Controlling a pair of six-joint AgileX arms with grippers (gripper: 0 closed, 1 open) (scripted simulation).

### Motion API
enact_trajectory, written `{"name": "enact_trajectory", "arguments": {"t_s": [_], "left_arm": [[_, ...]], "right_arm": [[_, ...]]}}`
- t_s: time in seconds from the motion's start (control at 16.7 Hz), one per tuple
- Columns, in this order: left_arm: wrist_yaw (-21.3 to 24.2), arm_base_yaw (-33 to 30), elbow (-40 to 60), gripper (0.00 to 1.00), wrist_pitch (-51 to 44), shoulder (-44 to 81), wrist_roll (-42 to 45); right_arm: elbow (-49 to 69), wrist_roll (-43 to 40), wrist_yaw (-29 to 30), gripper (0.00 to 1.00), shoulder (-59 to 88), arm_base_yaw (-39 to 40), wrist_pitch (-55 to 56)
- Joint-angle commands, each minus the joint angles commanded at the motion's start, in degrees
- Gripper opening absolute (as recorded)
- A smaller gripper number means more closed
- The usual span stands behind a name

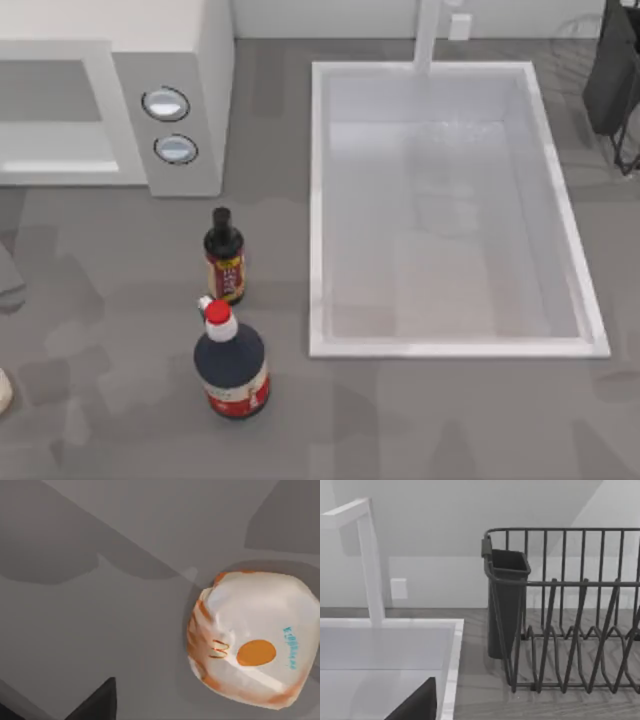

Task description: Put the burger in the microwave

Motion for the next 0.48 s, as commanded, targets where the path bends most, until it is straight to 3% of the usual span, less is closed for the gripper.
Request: {"name": "enact_trajectory", "arguments": {"t_s": [0.24,0.48], "left_arm": [[-0.15,1.14,5.95,1.00,-6.15,9.58,8.01],[-0.17,1.29,6.78,1.00,-7.02,10.76,9.10]], "right_arm": [[0.00,0.00,0.00,1.00,0.00,0.00,0.00],[0.00,0.00,0.00,1.00,0.00,0.00,0.00]]}}
